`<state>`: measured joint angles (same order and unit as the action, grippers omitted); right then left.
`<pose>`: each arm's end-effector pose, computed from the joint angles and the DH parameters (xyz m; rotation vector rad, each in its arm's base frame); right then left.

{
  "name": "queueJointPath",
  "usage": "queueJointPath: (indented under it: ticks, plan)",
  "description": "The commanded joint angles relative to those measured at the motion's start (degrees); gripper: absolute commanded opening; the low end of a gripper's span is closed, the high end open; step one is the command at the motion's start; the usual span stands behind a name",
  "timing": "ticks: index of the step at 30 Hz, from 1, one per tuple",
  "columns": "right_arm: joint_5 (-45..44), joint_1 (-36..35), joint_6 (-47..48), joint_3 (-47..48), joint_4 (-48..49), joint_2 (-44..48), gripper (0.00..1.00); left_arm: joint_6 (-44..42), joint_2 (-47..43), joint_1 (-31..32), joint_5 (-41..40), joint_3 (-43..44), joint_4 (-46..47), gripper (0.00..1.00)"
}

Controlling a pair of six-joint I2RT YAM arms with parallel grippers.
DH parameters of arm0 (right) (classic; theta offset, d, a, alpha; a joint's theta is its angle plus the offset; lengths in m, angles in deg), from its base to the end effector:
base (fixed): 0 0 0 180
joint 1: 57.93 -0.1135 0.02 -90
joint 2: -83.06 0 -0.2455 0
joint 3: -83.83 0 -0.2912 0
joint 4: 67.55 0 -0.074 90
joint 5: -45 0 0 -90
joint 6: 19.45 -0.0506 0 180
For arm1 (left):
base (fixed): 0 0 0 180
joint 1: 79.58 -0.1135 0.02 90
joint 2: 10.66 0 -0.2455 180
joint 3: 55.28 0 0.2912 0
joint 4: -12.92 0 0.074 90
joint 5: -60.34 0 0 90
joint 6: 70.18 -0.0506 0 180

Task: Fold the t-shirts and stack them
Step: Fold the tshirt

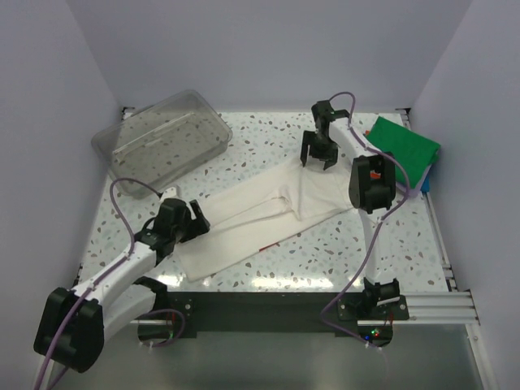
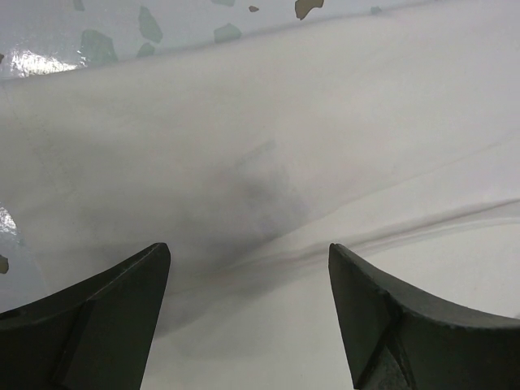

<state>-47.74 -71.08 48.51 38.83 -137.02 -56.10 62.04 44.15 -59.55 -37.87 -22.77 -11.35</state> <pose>0.5179 0.1185 0.1334 0.2310 2.8450 0.0590 0.2216 -0.0731 0.1135 -0.5292 2.3419 -0.3466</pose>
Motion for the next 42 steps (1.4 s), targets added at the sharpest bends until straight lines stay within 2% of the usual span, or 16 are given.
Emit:
queueJointPath:
  ticks: [1, 9, 12, 16, 19, 23, 26, 32, 38, 42]
  plan:
    - [2.66, -0.65, -0.28, 0.91, 4.93, 0.36, 0.77, -4.06, -0.49, 0.01, 1.79, 3.71, -0.37, 0.84]
    - [2.66, -0.74, 1.04, -6.73, 6.25, 15.46, 0.77, -7.23, 5.73, 0.01, 6.44, 6.62, 6.75, 0.84]
    - [3.87, -1.00, 1.04, -13.93, 7.04, 21.44, 0.77, -7.41, 9.34, 0.01, 9.42, 6.45, 10.61, 0.84]
    - [5.38, -1.27, 0.60, -28.32, 10.20, 27.16, 0.78, -6.01, 12.60, 0.01, 12.95, 5.31, 16.32, 0.84]
    - [6.34, -1.27, -0.37, -36.41, 12.84, 29.46, 0.78, -5.39, 13.75, 0.01, 13.57, 4.34, 17.13, 0.84]
    - [7.40, -1.18, -1.51, -41.89, 15.48, 28.77, 0.78, -5.21, 13.57, -0.08, 13.13, 3.55, 15.81, 0.84]
    - [5.83, -1.27, -2.04, -42.60, 16.45, 26.14, 0.77, -5.22, 12.79, 0.01, 12.43, 2.93, 13.53, 0.84]
    - [0.03, -1.27, -2.22, -37.87, 13.99, 19.54, 0.76, -2.76, 9.88, 0.01, 10.93, 2.15, 5.44, 0.84]
    - [-0.86, -1.27, -3.18, -28.20, 11.36, 11.28, 0.75, -0.03, 6.98, 0.01, 18.38, -2.77, 7.72, 0.84]
    - [-0.86, -1.18, -3.45, -18.12, 8.81, 4.97, 0.75, -0.12, 8.21, 0.27, 23.14, -4.18, 9.39, 0.84]
